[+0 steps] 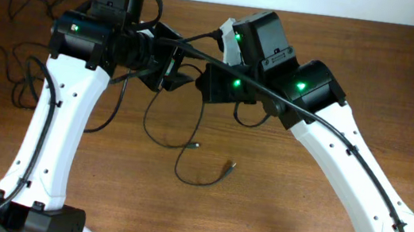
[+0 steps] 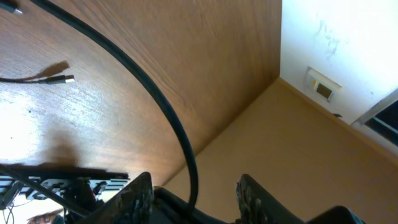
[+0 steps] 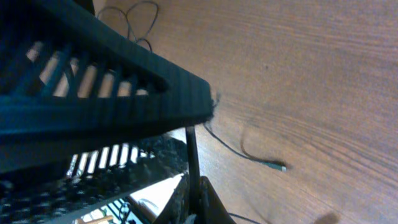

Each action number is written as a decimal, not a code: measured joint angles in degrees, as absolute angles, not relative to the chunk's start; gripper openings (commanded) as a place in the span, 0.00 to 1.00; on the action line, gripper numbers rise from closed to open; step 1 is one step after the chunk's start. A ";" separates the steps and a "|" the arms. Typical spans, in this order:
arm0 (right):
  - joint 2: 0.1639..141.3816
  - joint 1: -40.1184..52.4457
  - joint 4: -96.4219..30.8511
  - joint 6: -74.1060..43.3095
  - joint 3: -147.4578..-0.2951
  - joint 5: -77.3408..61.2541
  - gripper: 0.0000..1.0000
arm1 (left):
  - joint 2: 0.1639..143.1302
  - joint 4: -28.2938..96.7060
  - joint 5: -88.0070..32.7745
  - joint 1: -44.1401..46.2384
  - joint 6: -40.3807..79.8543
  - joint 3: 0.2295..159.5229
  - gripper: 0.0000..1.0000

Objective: Untangle cables

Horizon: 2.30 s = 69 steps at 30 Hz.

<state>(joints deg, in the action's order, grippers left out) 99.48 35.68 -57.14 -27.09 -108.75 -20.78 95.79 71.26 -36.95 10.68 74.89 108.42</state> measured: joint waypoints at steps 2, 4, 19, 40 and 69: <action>99.48 35.68 -56.31 -27.09 -108.75 -20.80 0.04 | 95.79 71.24 -35.42 10.68 75.11 108.44 0.32; 99.48 35.68 -56.01 -27.07 -108.75 -20.80 0.04 | 95.79 71.22 -34.11 10.68 76.12 108.44 0.28; 99.48 35.68 -55.90 -27.09 -108.75 -22.57 0.04 | 95.79 71.26 -35.99 10.66 77.45 108.44 0.06; 99.35 16.99 -81.30 -24.75 -108.99 -14.90 0.99 | 95.79 82.78 -10.83 9.78 32.86 108.42 0.00; 101.95 16.10 -81.41 -23.33 -108.97 -9.04 0.98 | 76.60 80.44 -27.24 -12.19 -14.61 108.22 0.00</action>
<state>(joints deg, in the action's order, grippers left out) 101.95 16.10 -81.41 -23.33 -108.97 -9.04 76.60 80.44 -27.24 -12.19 -14.61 108.22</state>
